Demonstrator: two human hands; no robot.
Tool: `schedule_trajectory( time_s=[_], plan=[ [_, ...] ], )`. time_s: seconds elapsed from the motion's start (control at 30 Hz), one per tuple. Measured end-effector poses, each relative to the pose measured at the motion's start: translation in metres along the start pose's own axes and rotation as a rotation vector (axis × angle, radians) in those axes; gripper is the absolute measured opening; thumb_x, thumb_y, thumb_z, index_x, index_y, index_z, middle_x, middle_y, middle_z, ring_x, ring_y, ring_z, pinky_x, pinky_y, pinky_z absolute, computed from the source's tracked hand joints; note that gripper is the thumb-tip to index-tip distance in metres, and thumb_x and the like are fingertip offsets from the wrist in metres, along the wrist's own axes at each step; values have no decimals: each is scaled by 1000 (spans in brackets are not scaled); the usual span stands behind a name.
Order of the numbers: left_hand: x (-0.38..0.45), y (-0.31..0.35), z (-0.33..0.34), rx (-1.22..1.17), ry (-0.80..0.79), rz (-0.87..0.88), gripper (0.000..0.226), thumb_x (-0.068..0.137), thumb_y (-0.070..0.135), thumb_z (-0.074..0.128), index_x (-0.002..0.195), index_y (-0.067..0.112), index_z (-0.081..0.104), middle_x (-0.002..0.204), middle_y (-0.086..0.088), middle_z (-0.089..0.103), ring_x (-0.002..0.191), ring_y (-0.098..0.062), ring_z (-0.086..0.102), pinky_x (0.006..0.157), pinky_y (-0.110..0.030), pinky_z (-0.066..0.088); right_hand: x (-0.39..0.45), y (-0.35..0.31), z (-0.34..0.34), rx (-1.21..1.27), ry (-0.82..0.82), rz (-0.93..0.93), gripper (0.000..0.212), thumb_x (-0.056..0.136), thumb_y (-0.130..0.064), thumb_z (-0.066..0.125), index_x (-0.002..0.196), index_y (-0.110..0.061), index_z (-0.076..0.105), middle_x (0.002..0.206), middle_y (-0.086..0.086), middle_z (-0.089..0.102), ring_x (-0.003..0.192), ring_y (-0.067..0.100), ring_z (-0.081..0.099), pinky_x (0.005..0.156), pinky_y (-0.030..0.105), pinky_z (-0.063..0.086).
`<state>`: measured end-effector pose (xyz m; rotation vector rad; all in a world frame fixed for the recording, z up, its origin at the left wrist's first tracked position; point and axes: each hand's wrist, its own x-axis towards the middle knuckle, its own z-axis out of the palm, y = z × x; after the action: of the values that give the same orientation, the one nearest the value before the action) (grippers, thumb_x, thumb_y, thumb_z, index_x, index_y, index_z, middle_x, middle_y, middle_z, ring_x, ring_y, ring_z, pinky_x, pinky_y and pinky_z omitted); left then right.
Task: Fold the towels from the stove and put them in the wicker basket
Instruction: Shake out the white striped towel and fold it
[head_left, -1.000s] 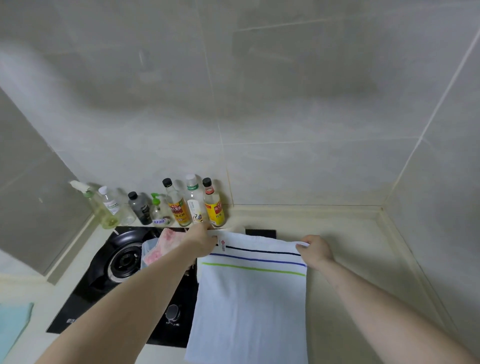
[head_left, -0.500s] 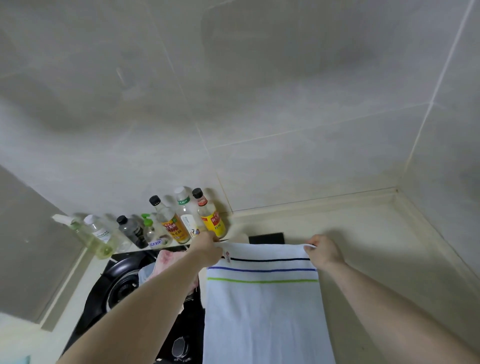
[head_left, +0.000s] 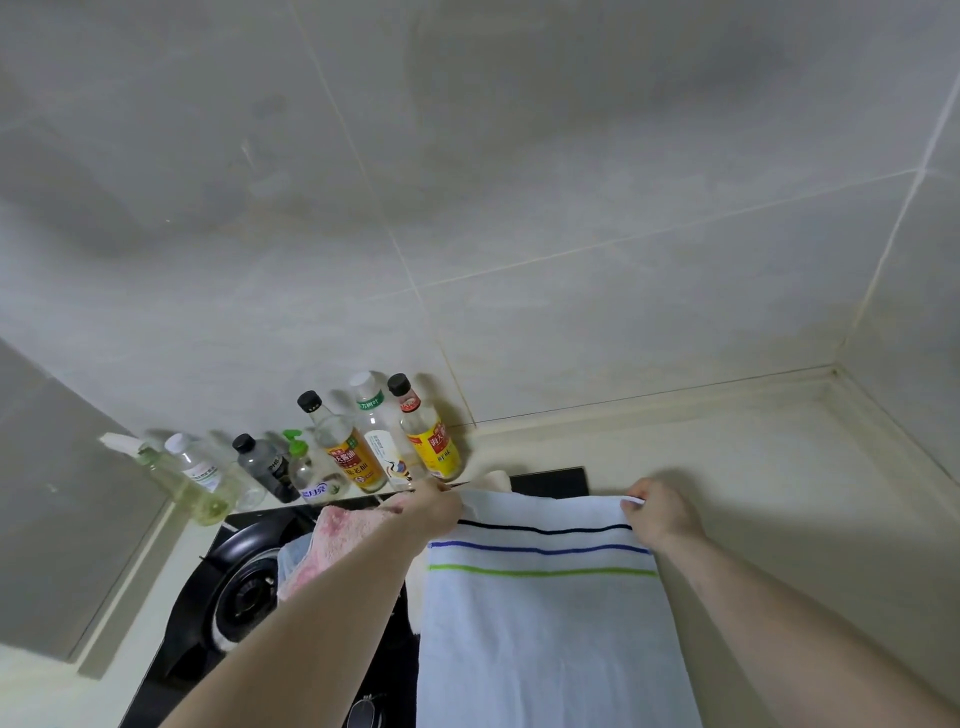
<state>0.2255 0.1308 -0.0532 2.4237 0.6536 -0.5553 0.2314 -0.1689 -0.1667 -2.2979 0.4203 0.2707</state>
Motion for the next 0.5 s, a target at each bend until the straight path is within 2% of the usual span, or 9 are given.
schedule_trajectory(
  time_s=[0.1,0.23,0.33,0.37,0.4,0.5],
  plan=[
    [4,2,4,-7,24,-3,43,101,17,53,142,10,42,142,-15,47,120,-32,44,95,-33,37,5,4,8,5,-4,0,13,92,-23,65,79,-26,65,86,0,70,84,26,66,74,29,51],
    [7,1,6,-76,25,39,27,101,8,47,127,13,51,117,-8,48,105,-26,42,86,-31,36,9,7,15,20,-13,-7,12,91,-23,65,79,-23,67,84,-1,70,80,22,65,75,30,54],
    [6,3,4,-172,-55,54,21,93,5,51,112,11,58,119,-16,60,99,-28,52,89,-39,47,8,8,20,65,-44,-24,10,90,-22,64,82,-28,67,93,-4,72,86,19,66,82,32,55],
    [6,3,3,-182,-91,57,20,87,6,57,107,9,61,118,-18,63,95,-28,54,86,-40,49,8,9,21,89,-67,-34,9,89,-22,63,89,-29,67,102,-6,72,92,18,65,86,31,54],
    [8,3,2,-168,-114,66,25,81,9,63,105,10,62,114,-17,64,92,-27,56,81,-37,49,8,9,22,110,-91,-41,17,88,-21,62,101,-30,67,111,-6,70,99,17,64,90,30,52],
    [9,10,-3,-59,-159,84,52,70,18,78,118,17,59,107,-4,59,92,-19,58,72,-28,50,8,7,19,90,-196,-53,54,84,-18,58,137,-27,54,131,-6,58,114,16,58,95,26,46]
  ],
)
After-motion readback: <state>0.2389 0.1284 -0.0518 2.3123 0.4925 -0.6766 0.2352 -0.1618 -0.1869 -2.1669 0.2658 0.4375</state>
